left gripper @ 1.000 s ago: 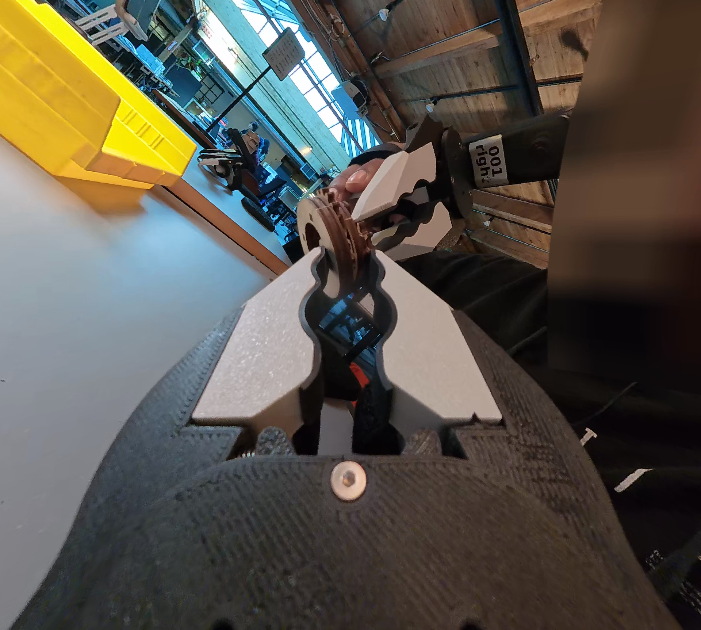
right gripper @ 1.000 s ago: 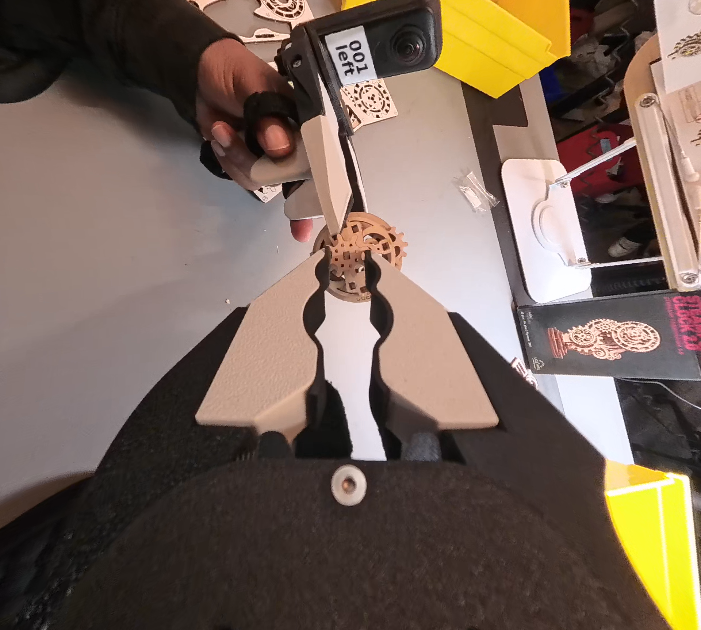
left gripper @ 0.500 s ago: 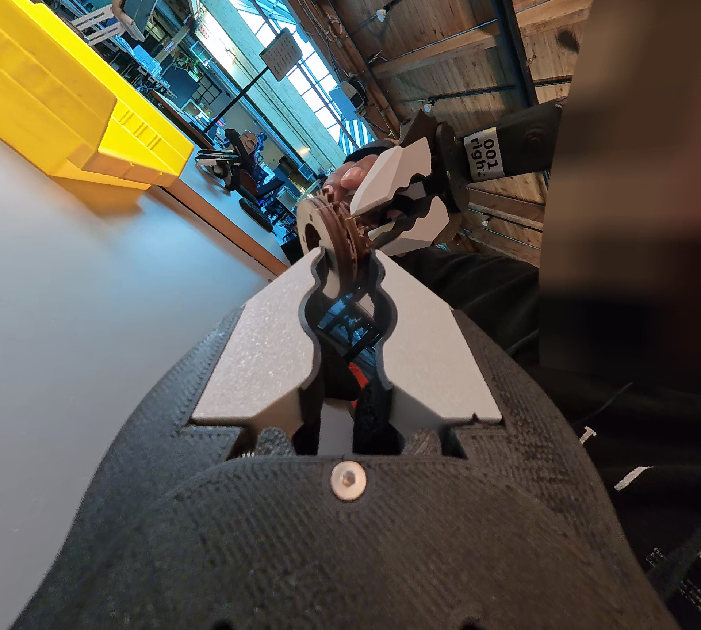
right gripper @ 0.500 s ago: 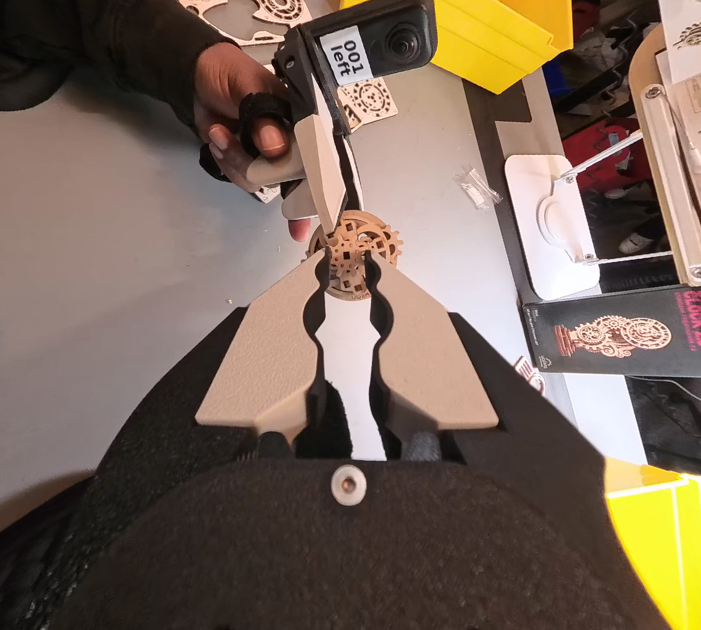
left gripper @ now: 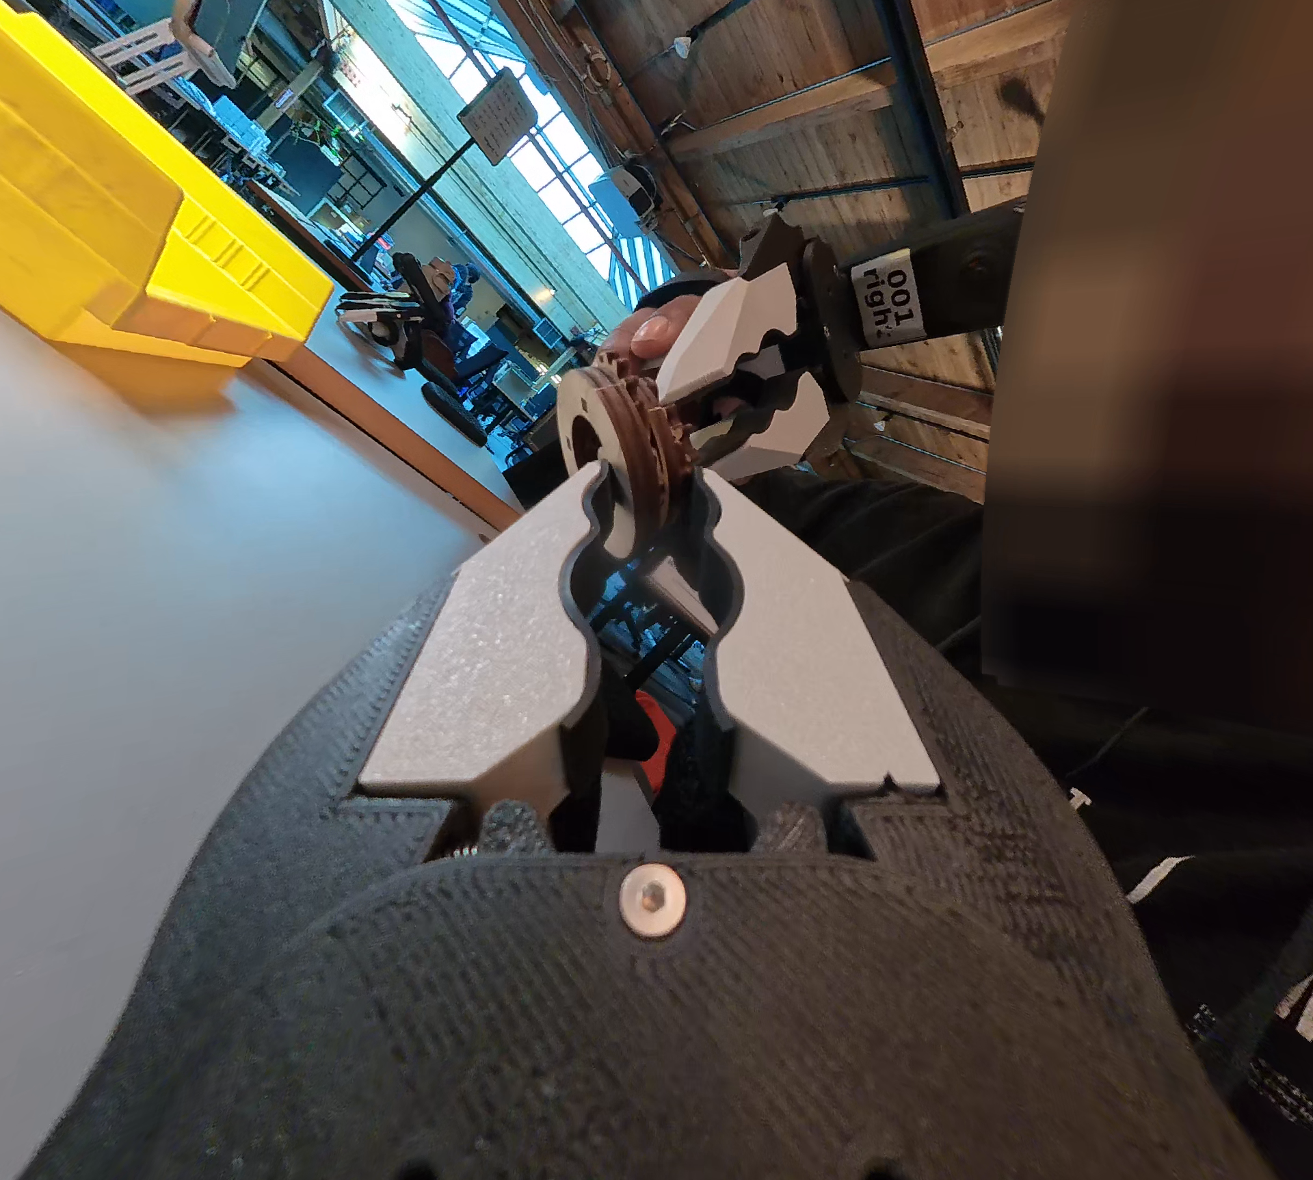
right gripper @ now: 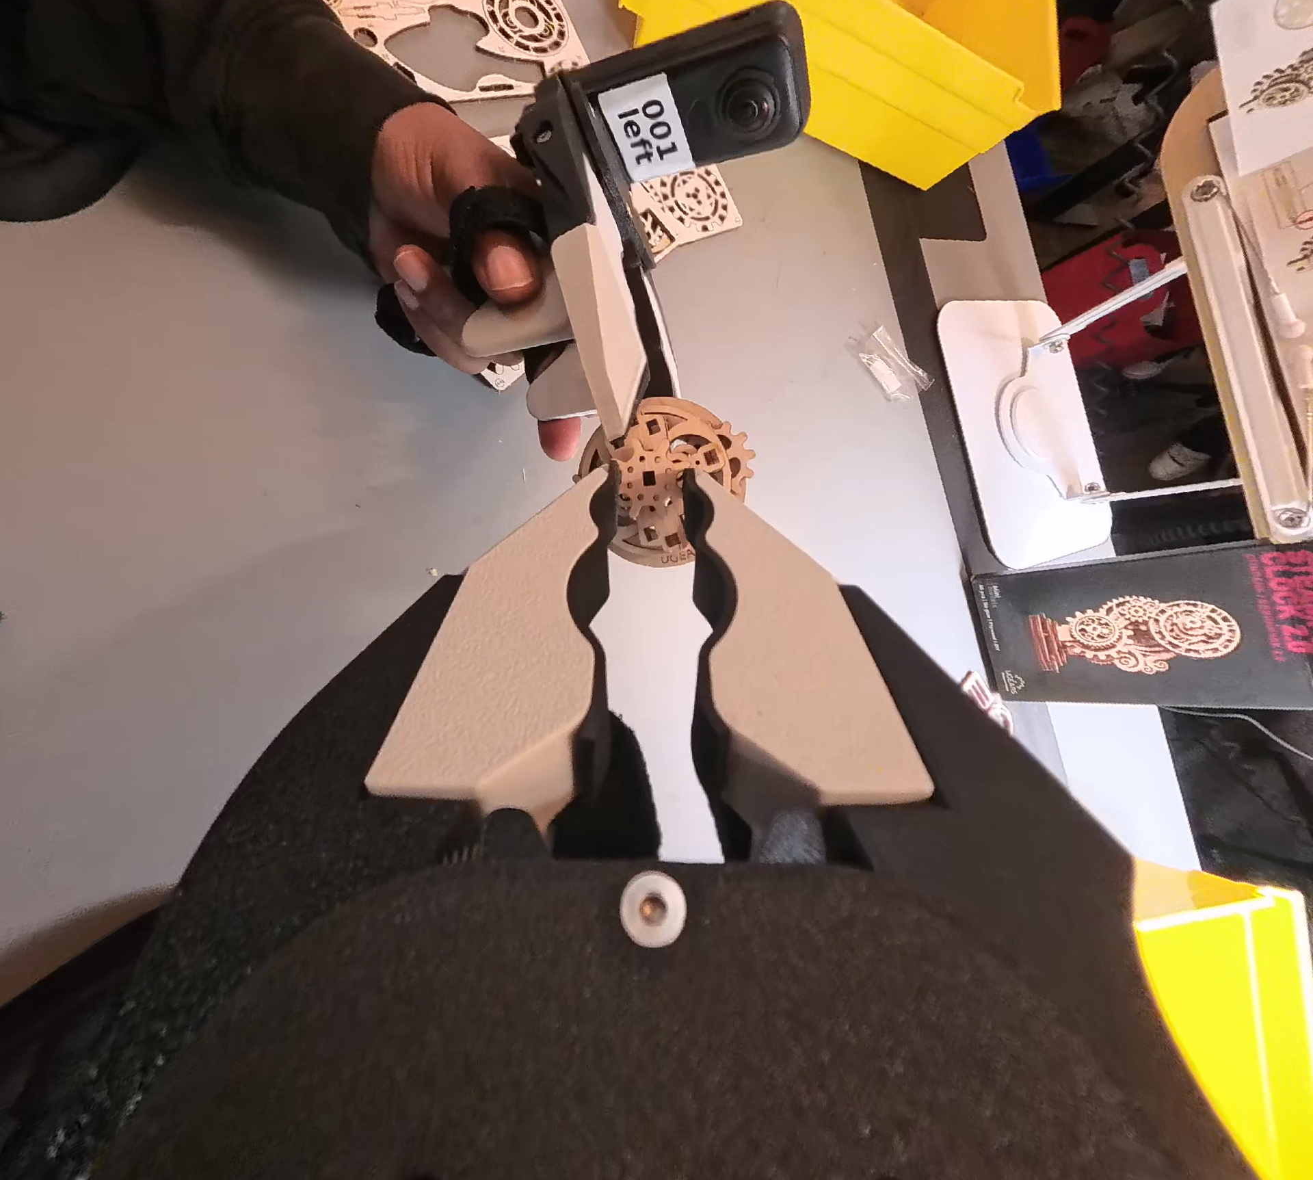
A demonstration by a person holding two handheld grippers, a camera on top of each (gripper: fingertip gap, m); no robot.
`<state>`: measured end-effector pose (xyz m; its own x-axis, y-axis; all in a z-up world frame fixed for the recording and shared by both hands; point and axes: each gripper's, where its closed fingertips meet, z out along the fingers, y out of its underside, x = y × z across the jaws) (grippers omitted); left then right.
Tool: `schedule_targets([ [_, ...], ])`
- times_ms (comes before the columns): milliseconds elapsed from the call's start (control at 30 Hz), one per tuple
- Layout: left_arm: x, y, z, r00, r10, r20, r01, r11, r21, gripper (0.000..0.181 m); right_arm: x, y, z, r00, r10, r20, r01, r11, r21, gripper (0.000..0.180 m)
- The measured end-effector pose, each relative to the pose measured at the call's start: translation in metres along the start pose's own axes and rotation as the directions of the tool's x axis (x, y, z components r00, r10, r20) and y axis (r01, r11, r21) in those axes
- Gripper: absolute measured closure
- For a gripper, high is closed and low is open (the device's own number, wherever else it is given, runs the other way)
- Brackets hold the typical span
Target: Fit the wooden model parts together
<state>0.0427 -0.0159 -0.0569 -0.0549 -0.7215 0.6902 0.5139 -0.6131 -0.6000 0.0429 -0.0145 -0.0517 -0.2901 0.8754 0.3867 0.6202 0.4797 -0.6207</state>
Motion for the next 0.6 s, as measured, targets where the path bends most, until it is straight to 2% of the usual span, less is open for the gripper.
schedule_targets([
  [167,0.0022,0.0015,0.0008,0.998,-0.043,-0.034,0.043,0.999,-0.003,0.161,-0.002,-0.0018,-0.0017,0.999,-0.03,0.042,0.029,1.0,0.011,0.164],
  [333,0.0029,0.0052,0.0014,0.996,-0.074,-0.054,0.073,0.997,-0.026,0.161,-0.0066,-0.0004,-0.0024,0.988,-0.123,0.089,0.126,0.992,-0.022,0.164],
  [600,0.0019,0.0045,-0.0005,0.995,-0.083,-0.055,0.081,0.996,-0.027,0.161,-0.0059,-0.0011,-0.0001,0.98,-0.157,0.121,0.167,0.983,-0.072,0.164],
])
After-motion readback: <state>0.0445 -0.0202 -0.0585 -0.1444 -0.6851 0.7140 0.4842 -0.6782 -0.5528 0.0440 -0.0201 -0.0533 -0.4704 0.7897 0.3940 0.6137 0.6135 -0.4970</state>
